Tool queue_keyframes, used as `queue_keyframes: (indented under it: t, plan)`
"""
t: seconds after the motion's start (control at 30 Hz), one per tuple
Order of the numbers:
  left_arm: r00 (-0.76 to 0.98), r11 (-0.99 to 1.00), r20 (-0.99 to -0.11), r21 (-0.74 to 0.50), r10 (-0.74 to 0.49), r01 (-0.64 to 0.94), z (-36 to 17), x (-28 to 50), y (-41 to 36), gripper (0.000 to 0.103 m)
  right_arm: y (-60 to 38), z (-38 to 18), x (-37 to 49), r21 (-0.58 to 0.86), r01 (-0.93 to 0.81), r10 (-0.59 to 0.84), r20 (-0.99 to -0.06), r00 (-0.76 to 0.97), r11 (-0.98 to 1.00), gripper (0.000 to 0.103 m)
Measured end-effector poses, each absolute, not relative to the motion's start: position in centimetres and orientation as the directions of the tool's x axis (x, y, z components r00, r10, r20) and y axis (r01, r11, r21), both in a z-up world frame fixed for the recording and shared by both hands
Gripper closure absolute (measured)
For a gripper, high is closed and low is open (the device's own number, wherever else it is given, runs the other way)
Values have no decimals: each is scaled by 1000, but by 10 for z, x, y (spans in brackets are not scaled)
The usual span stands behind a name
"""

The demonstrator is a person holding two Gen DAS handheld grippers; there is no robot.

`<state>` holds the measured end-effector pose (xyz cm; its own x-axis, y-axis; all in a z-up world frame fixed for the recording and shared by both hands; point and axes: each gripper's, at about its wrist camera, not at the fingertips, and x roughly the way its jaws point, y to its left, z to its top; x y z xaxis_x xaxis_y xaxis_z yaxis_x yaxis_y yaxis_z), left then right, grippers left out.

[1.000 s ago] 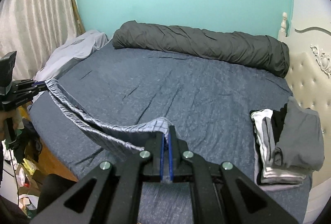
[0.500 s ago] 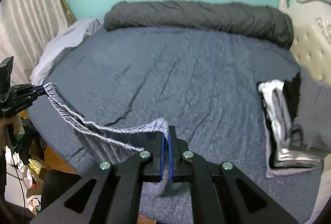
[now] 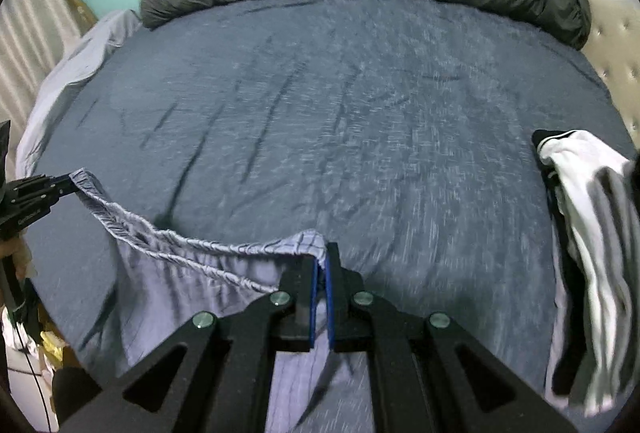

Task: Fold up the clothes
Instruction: 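Lift the shorts by the waistband with both grippers, stretching it taut, then lower the shorts flat onto the bed and open both grippers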

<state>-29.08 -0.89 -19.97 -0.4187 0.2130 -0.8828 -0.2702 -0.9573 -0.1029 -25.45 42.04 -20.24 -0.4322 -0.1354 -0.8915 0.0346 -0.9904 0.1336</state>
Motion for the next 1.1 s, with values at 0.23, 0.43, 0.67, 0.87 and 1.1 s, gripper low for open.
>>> queue_keyframes:
  t: [0.23,0.43,0.67,0.87,1.1]
  plan:
    - [-323,-956,-918,-153,231,-249,-265,-349,-5,99,438,-264,-320,140,-6,-130,-932,-337,-990,100]
    - [-269,-954,-929,-192,253,-232,-307,-381,-5,99,448,-314,-359,159,-44,-141,-951,-274,-986,100]
    - [-254,-945,-921,-243,296,-220,-312,-390,-7,97,465,-342,-374,273,-106,-237,-935,-263,-956,99]
    - [-260,-949,-919,-251,295,-190,-301,-380,-16,49,477,-336,-368,321,-112,-284,-923,-261,-940,55]
    - [-295,-949,-909,-244,296,-199,-280,-365,-16,48,475,-311,-359,257,-62,-229,-929,-290,-965,50]
